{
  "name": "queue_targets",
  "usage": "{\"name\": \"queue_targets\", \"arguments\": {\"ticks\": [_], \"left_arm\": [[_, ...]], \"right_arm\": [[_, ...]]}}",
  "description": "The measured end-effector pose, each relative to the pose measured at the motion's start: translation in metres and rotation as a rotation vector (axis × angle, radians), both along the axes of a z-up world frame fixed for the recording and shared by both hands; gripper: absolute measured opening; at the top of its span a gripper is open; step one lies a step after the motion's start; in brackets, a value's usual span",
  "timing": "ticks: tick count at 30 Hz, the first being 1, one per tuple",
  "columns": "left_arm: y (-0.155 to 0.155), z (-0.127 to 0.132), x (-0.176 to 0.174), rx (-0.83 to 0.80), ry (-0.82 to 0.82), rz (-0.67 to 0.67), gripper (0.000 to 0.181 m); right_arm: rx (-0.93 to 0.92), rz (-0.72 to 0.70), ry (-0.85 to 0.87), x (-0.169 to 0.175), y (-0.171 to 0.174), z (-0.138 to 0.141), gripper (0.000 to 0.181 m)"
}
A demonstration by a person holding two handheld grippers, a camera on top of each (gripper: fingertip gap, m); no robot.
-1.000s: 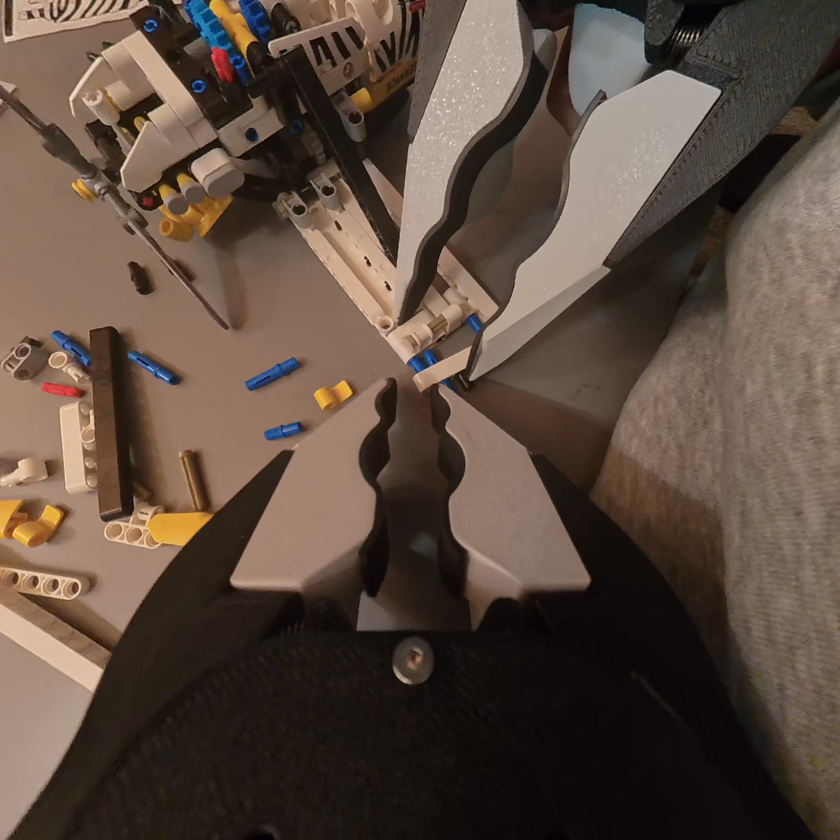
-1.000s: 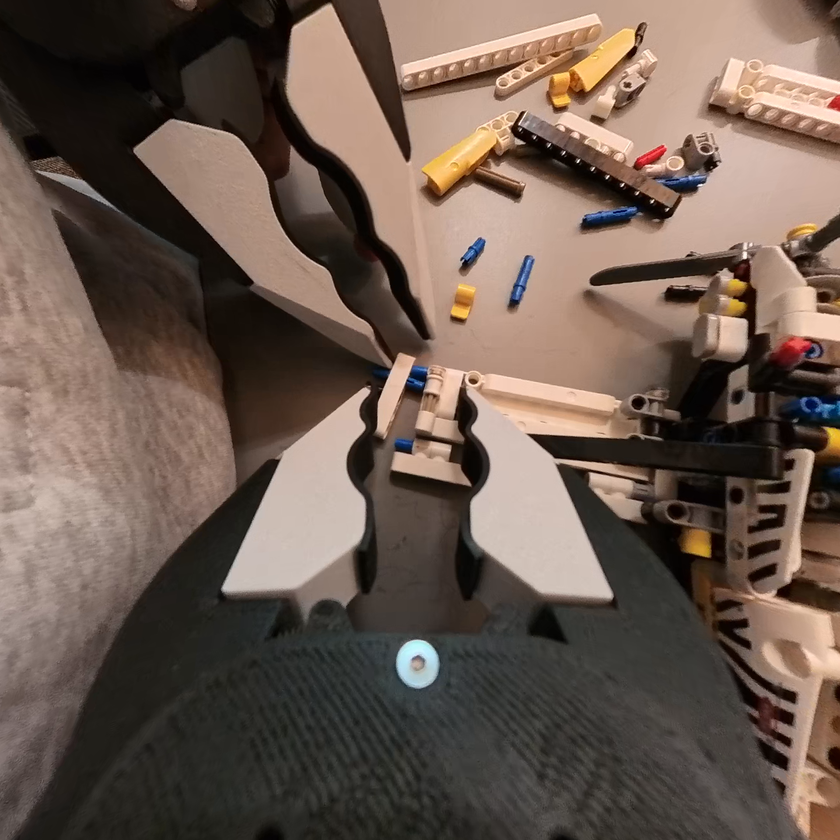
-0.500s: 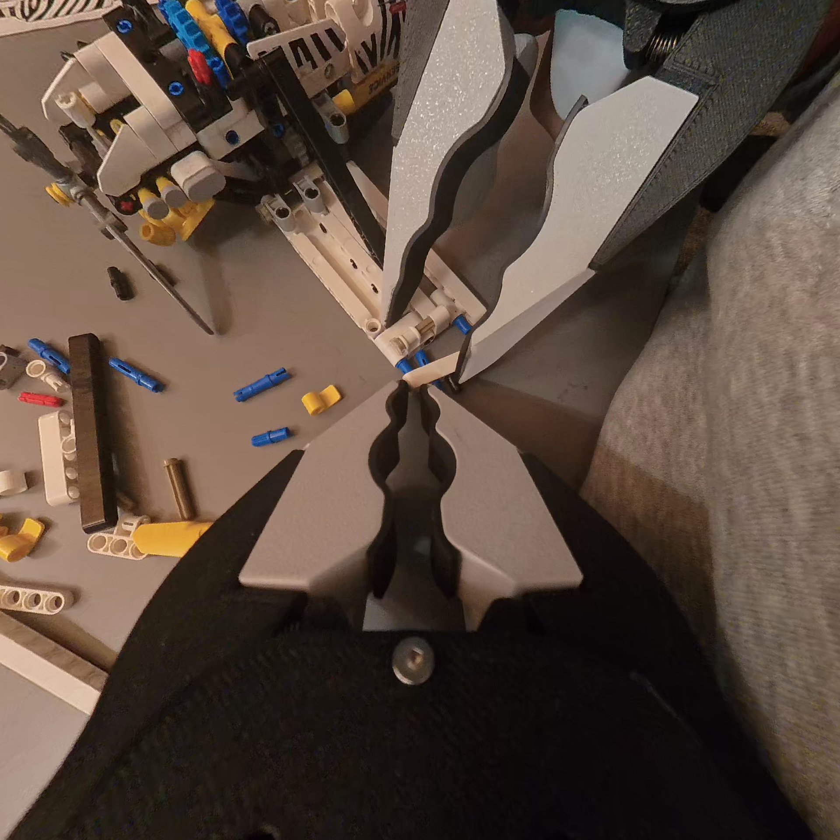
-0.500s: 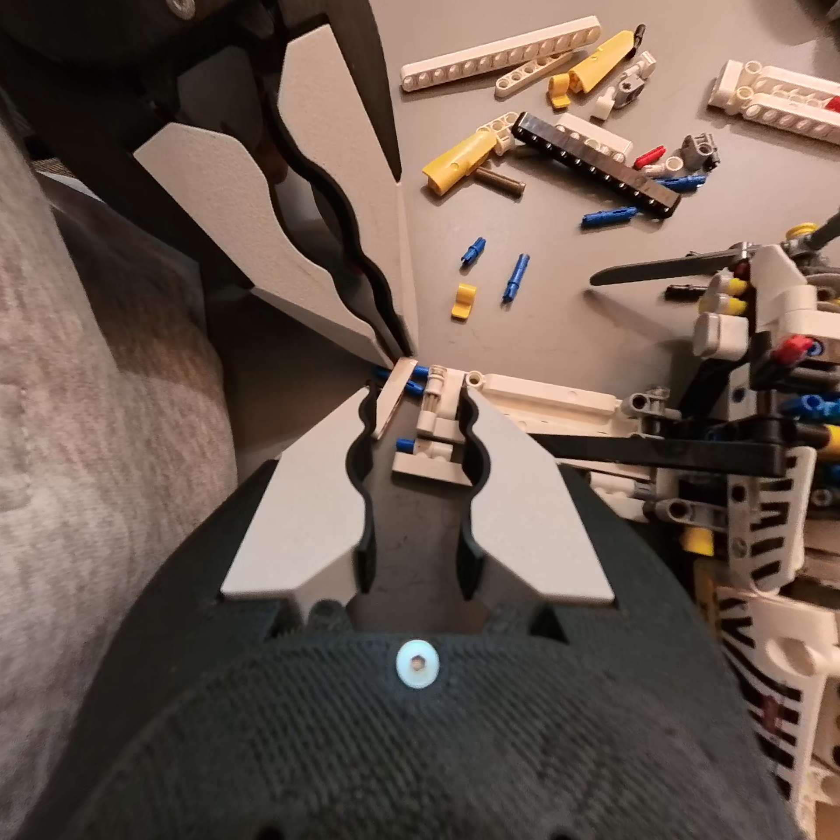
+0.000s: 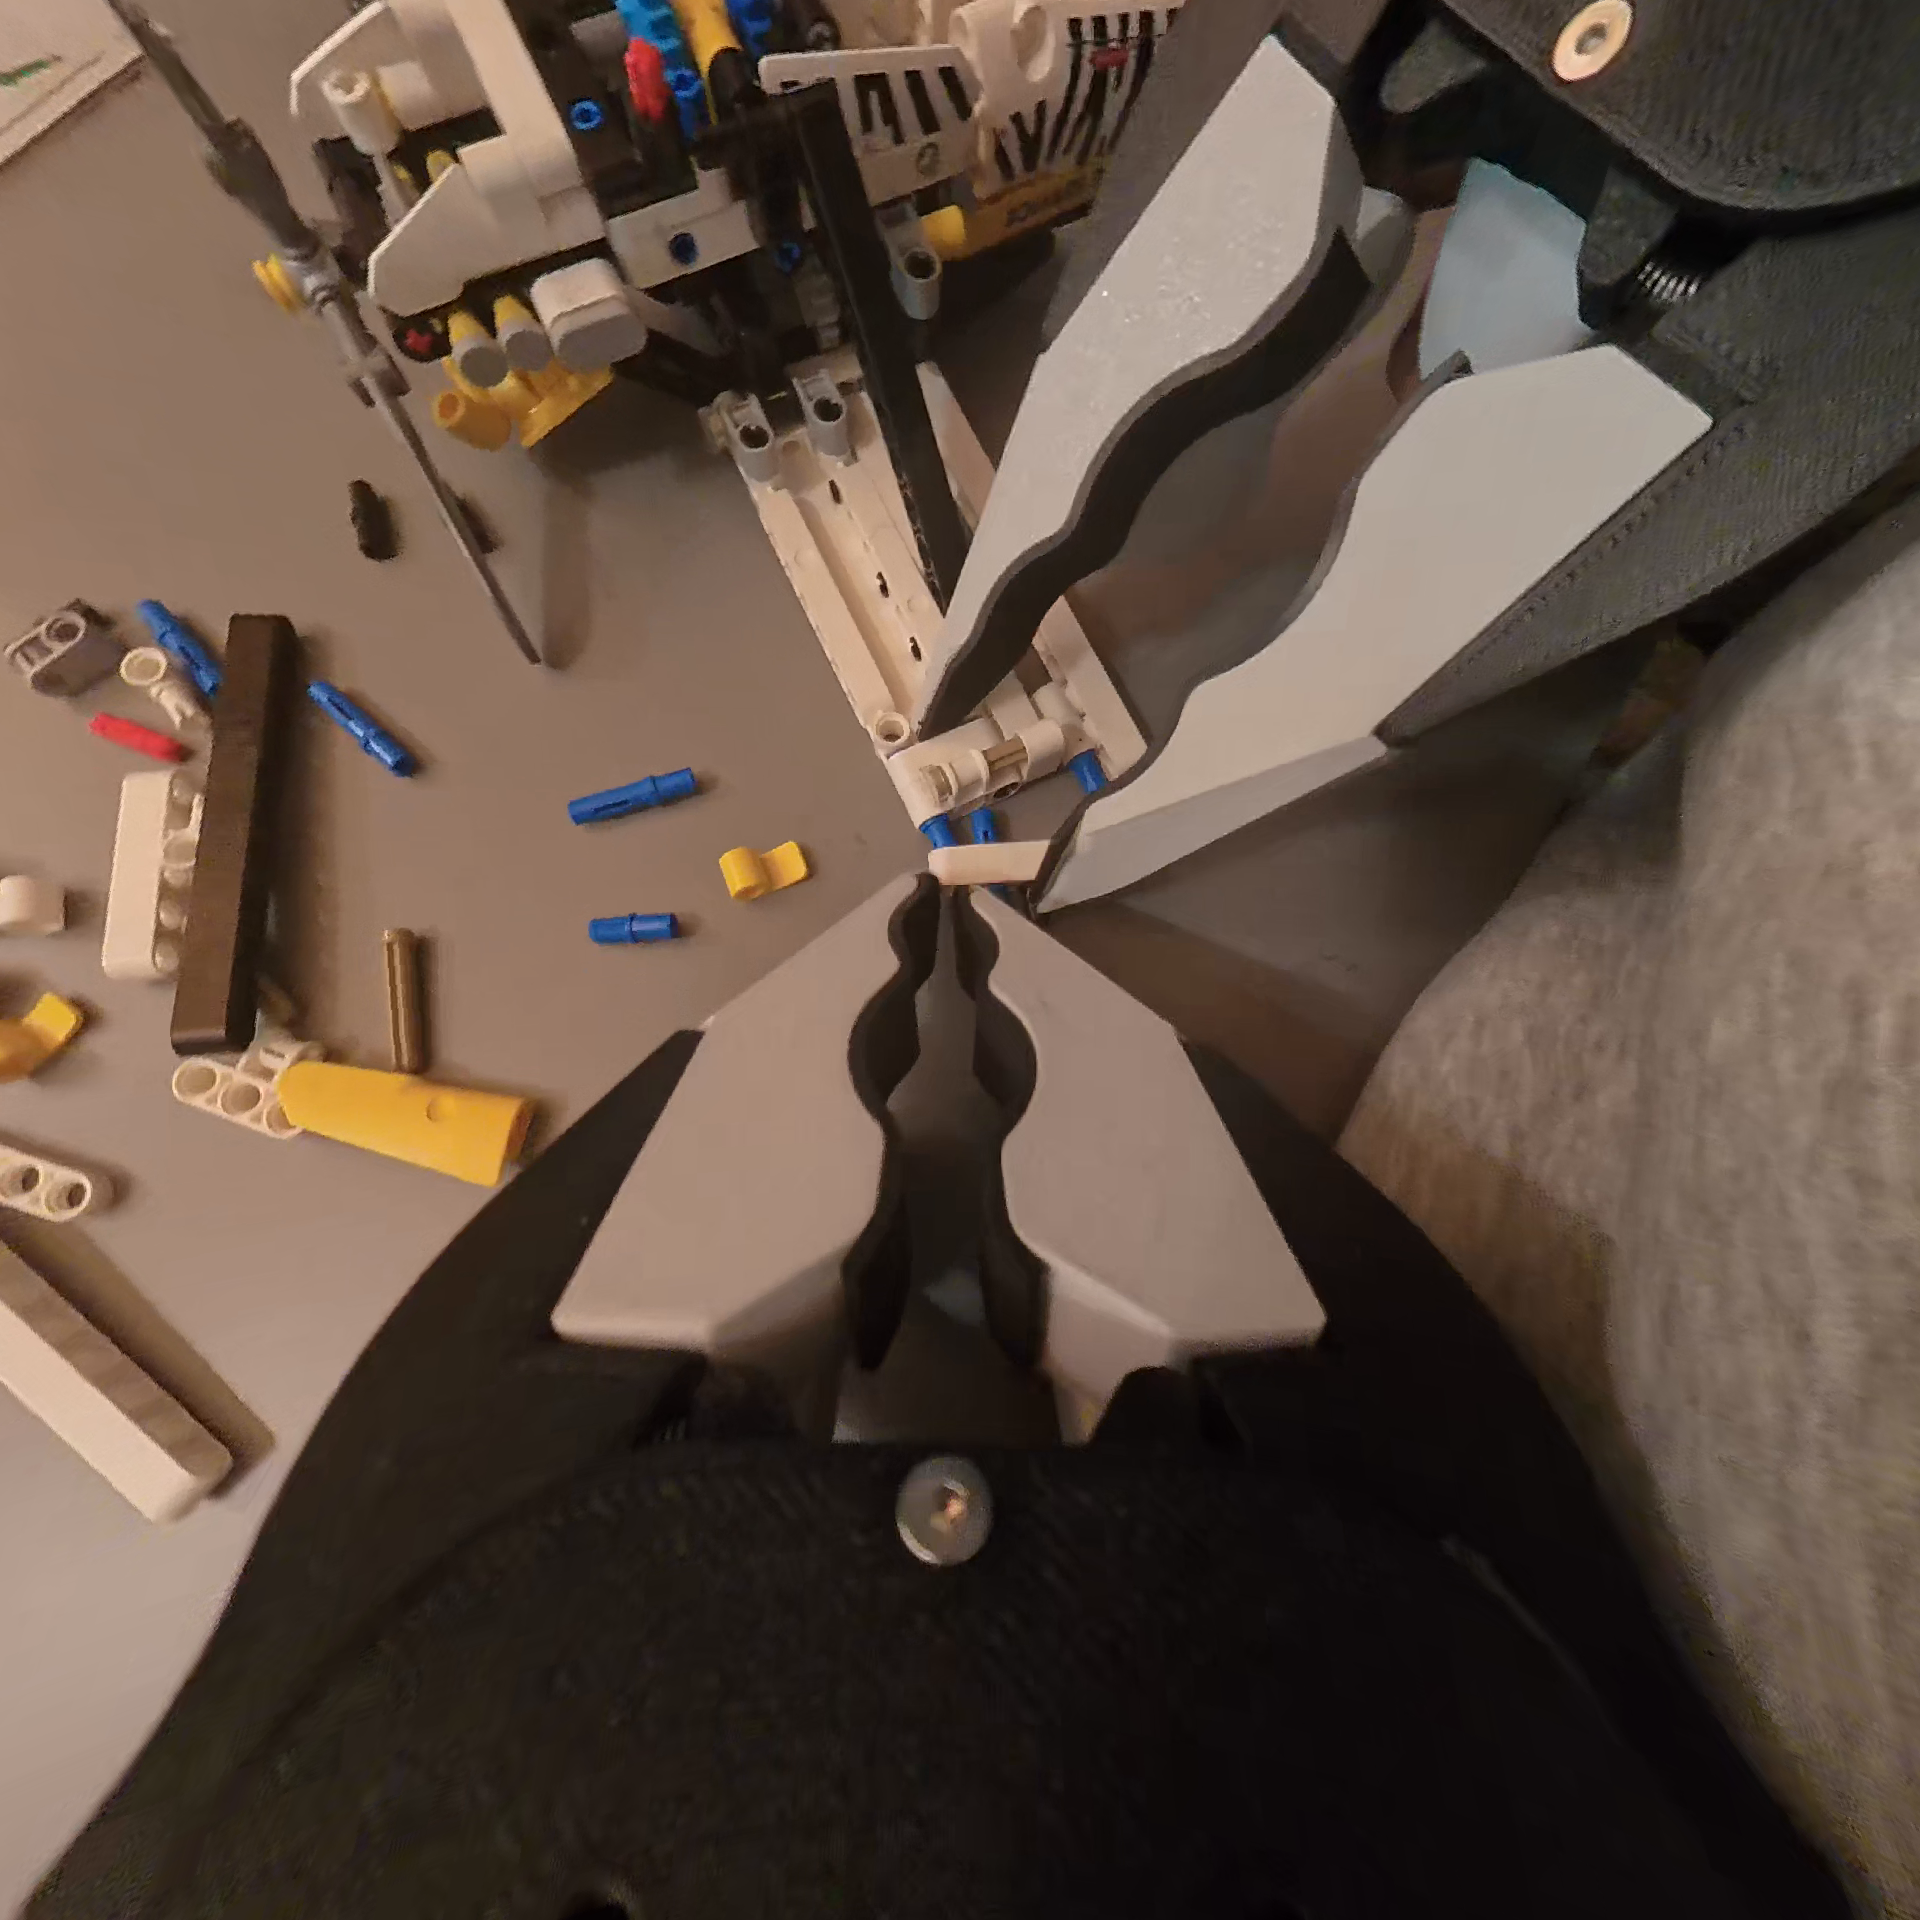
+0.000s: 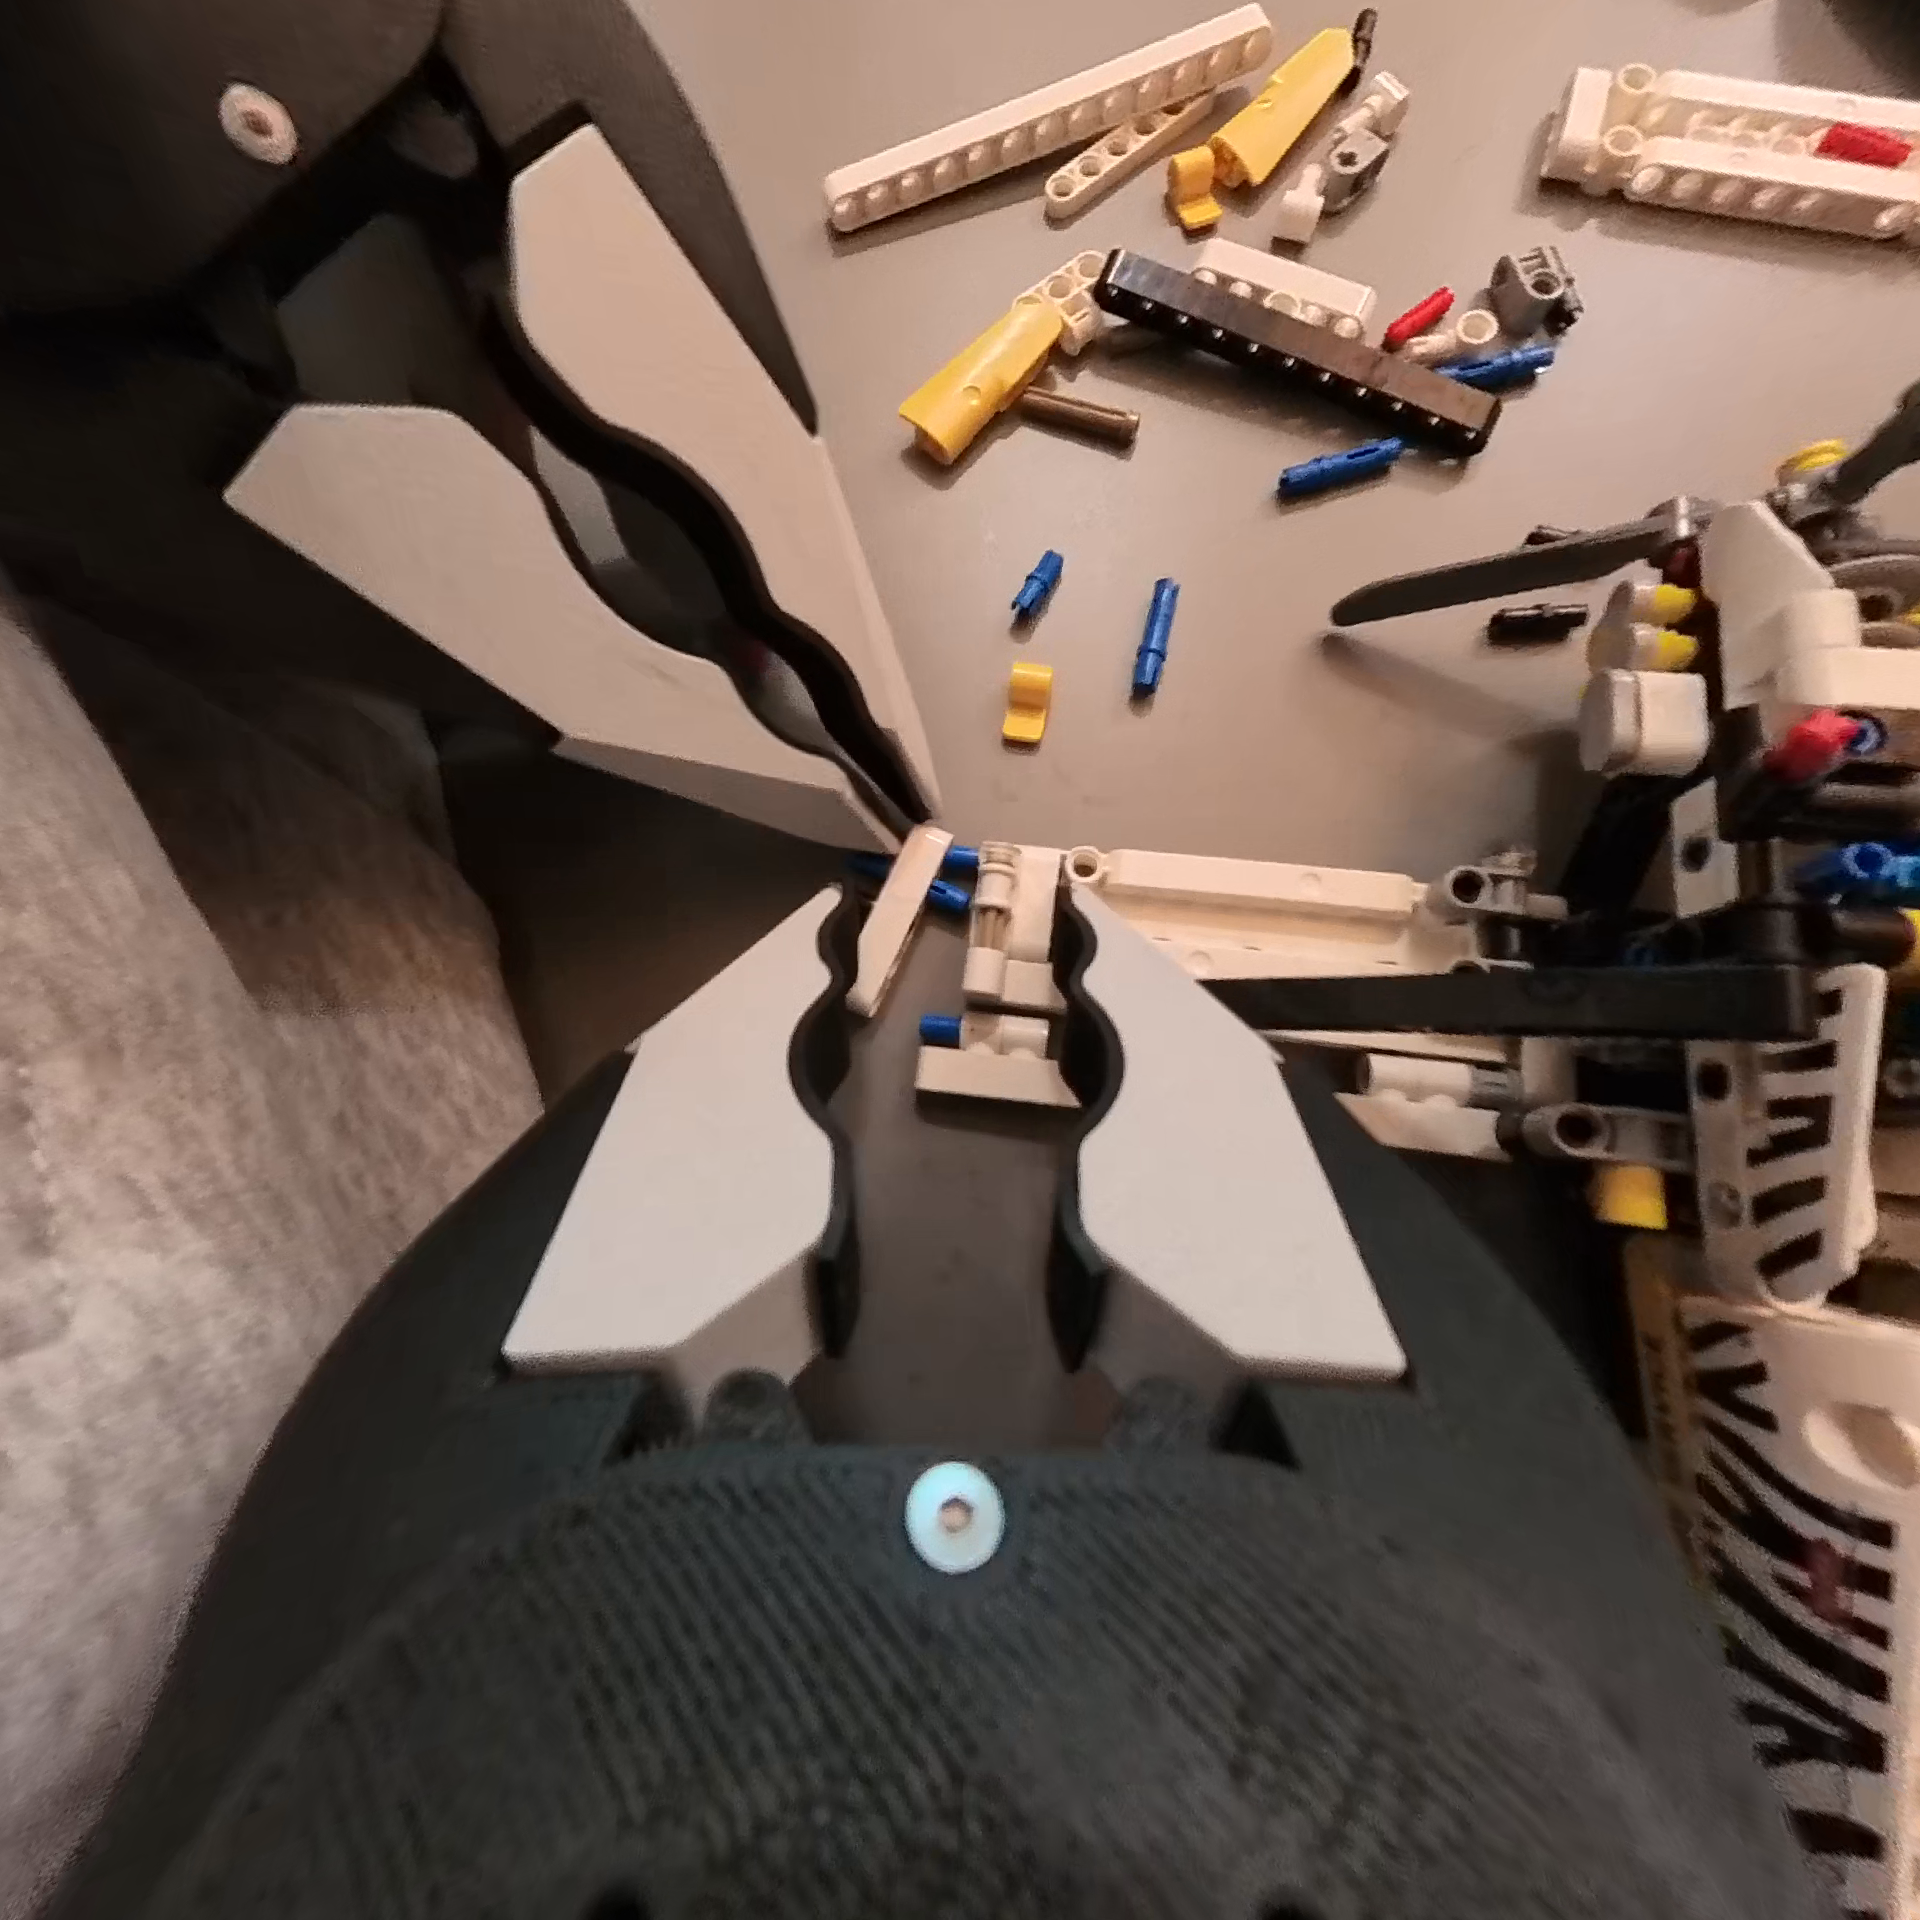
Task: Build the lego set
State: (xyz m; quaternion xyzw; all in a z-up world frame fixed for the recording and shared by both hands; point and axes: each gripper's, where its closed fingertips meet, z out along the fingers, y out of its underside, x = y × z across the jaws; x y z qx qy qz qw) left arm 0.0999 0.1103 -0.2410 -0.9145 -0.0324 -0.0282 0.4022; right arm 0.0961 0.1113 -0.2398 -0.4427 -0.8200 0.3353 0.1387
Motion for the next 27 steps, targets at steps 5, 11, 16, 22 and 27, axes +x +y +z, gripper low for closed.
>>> {"name": "queue_targets", "arguments": {"ticks": [5, 11, 16, 22, 27], "left_arm": [[0.0, 0.0, 0.0, 0.013, 0.001, 0.06, 0.0], [0.001, -0.001, 0.0, 0.015, -0.021, 0.058, 0.0], [0.001, -0.001, 0.0, 0.009, -0.003, 0.064, 0.0], [-0.001, 0.0, 0.002, 0.005, 0.018, 0.067, 0.001], [-0.003, 0.002, 0.006, 0.005, 0.011, 0.05, 0.005]], "right_arm": [[-0.005, -0.063, -0.001, -0.001, 0.0, 0.0, 0.037], [-0.012, -0.026, -0.003, 0.002, 0.001, 0.0, 0.037], [-0.007, 0.052, -0.03, 0.008, -0.003, 0.0, 0.049], [0.084, 0.074, 0.007, 0.007, 0.001, -0.004, 0.04], [0.062, 0.098, -0.01, 0.009, 0.001, -0.003, 0.039]]}}
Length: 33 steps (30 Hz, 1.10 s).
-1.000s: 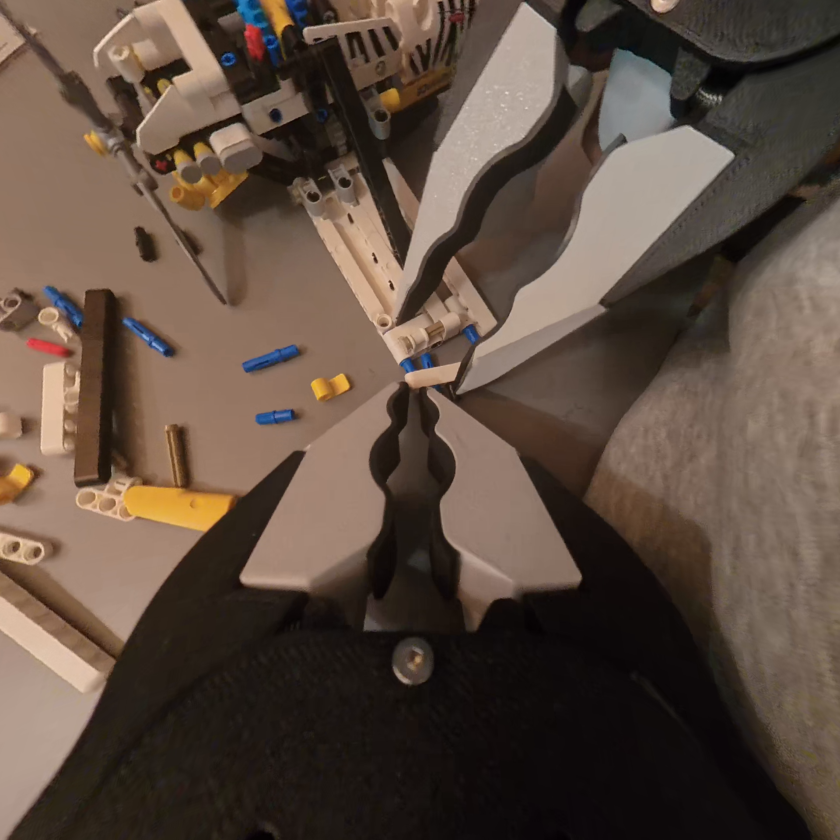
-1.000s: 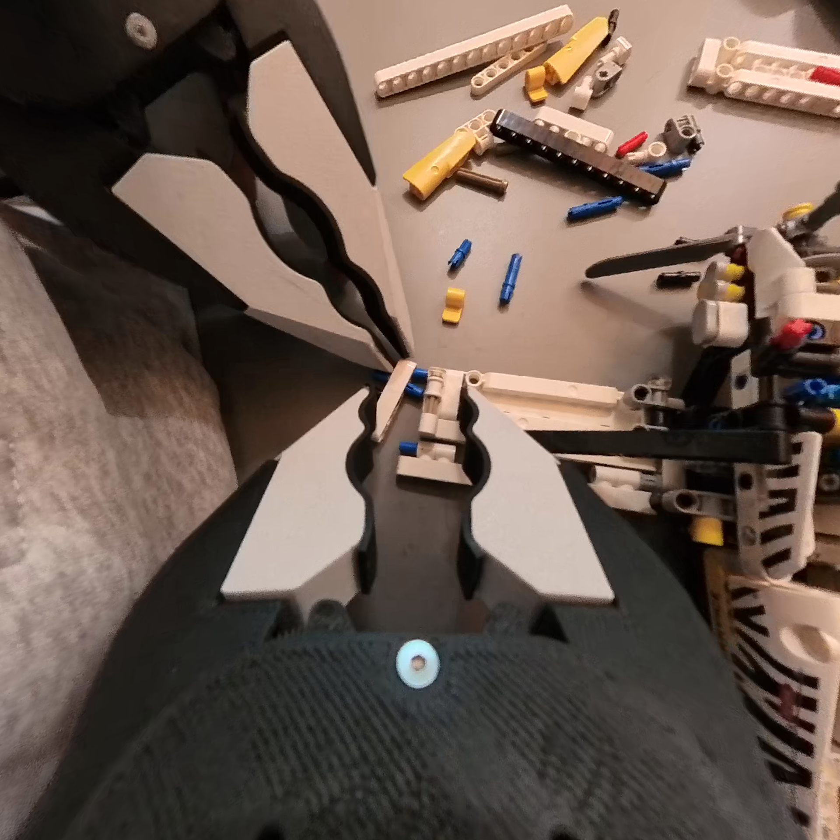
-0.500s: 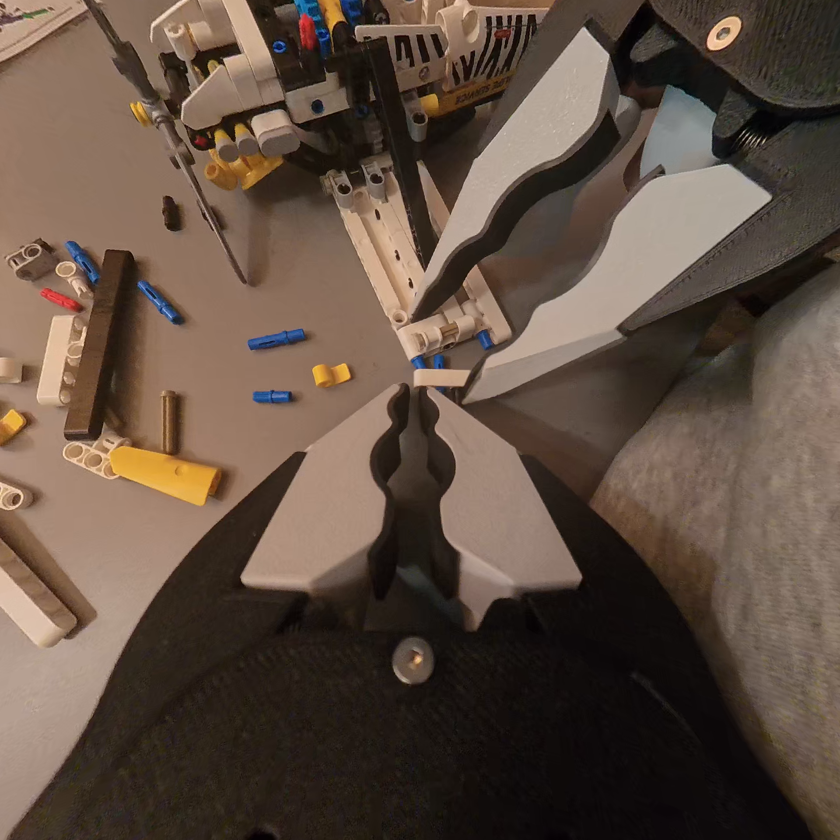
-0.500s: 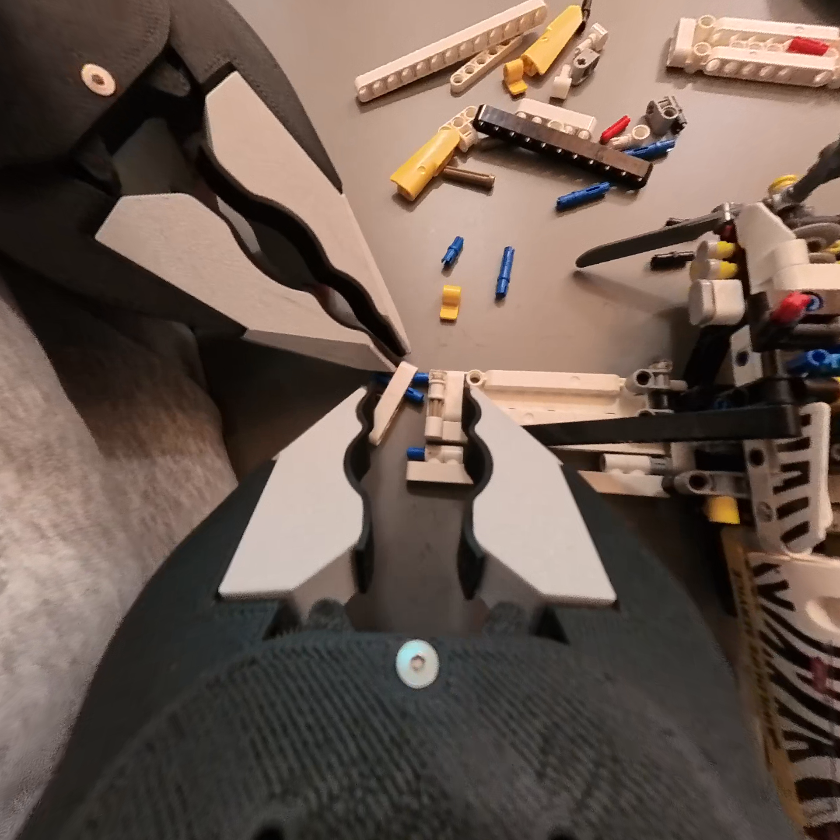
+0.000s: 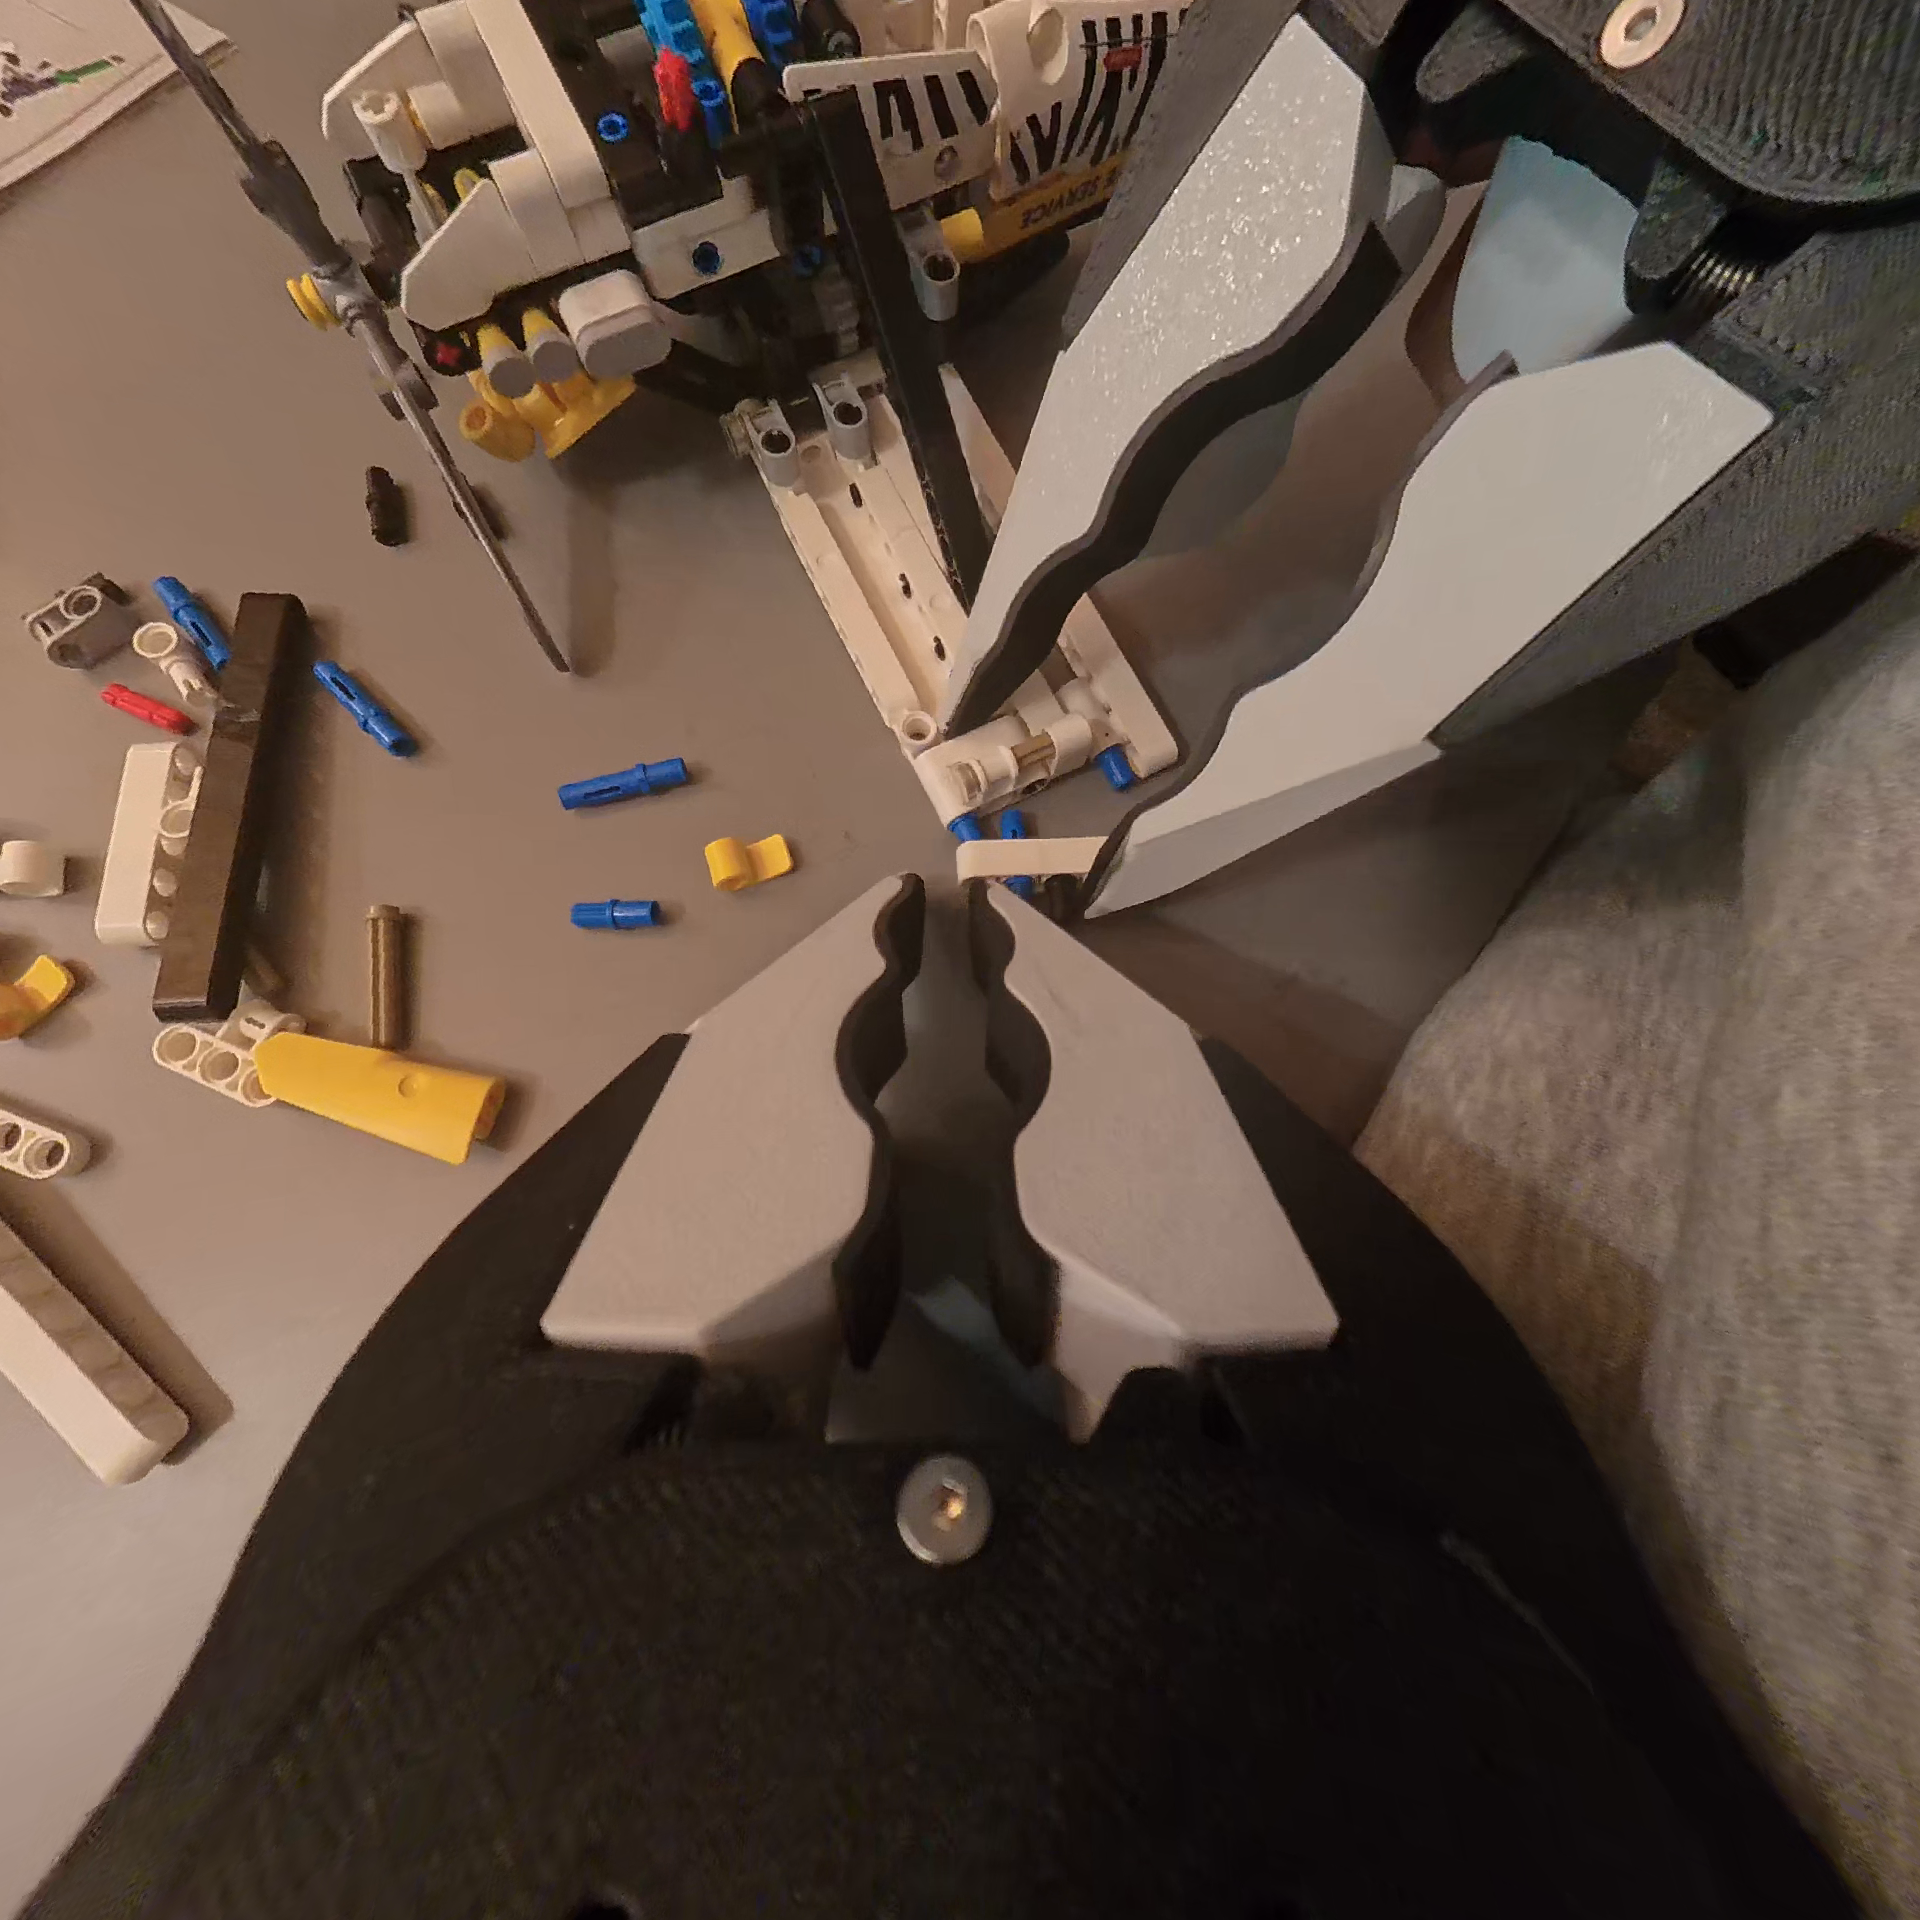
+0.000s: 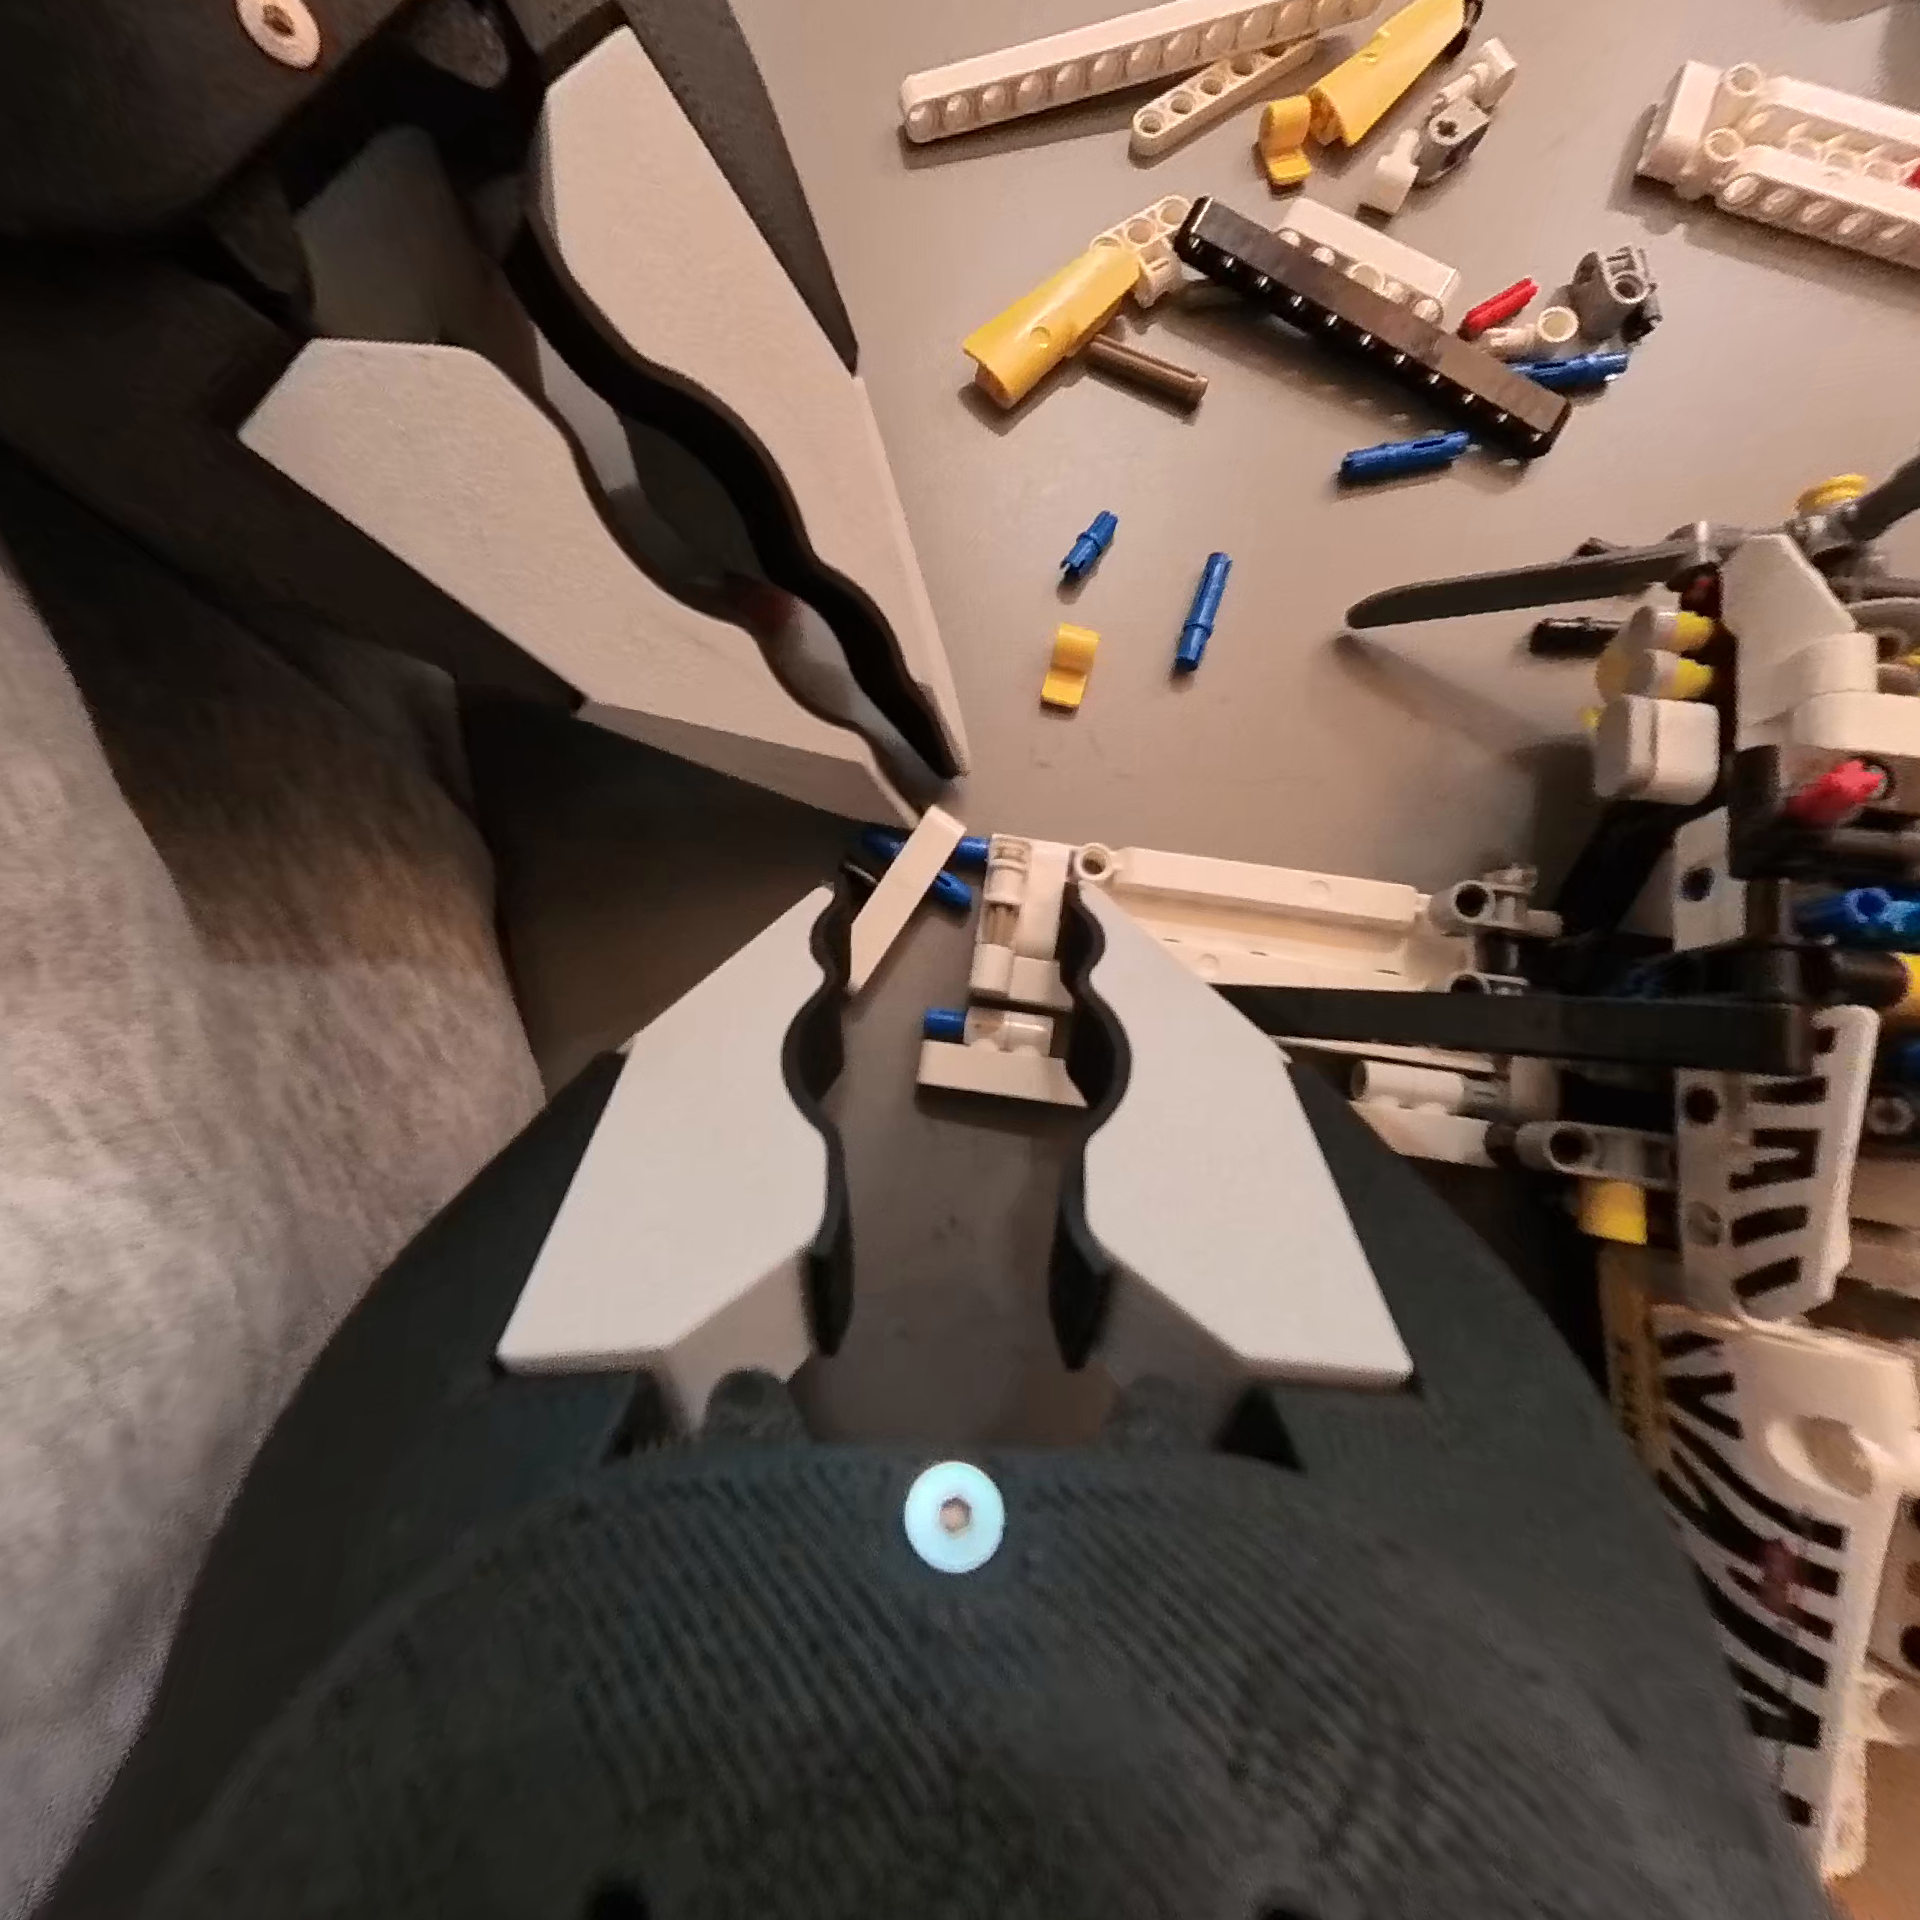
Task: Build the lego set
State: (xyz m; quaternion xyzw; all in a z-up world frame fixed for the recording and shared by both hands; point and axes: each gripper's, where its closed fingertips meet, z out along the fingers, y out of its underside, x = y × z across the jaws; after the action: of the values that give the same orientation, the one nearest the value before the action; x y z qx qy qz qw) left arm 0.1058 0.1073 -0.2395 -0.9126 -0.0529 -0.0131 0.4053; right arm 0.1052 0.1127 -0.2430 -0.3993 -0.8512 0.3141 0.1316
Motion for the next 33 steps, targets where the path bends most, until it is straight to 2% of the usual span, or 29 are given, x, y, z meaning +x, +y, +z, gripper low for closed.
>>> {"name": "queue_targets", "arguments": {"ticks": [10, 22, 29, 33], "left_arm": [[-0.0023, -0.0018, 0.0028, -0.018, 0.042, -0.046, 0.003], [0.0007, -0.0012, -0.0032, 0.005, 0.037, -0.066, 0.017], [0.0015, 0.0061, -0.0056, 0.032, 0.065, -0.09, 0.019], [0.001, 0.0051, 0.0003, 0.034, 0.055, -0.127, 0.015]], "right_arm": [[-0.096, 0.033, -0.048, 0.0014, -0.0003, 0.0024, 0.038], [-0.068, 0.107, -0.031, 0.0017, 0.0013, 0.0012, 0.034], [-0.089, 0.107, -0.036, 0.0014, 0.0008, 0.0015, 0.034], [-0.111, 0.113, -0.039, 0.0031, -0.0013, 0.0023, 0.038]]}}
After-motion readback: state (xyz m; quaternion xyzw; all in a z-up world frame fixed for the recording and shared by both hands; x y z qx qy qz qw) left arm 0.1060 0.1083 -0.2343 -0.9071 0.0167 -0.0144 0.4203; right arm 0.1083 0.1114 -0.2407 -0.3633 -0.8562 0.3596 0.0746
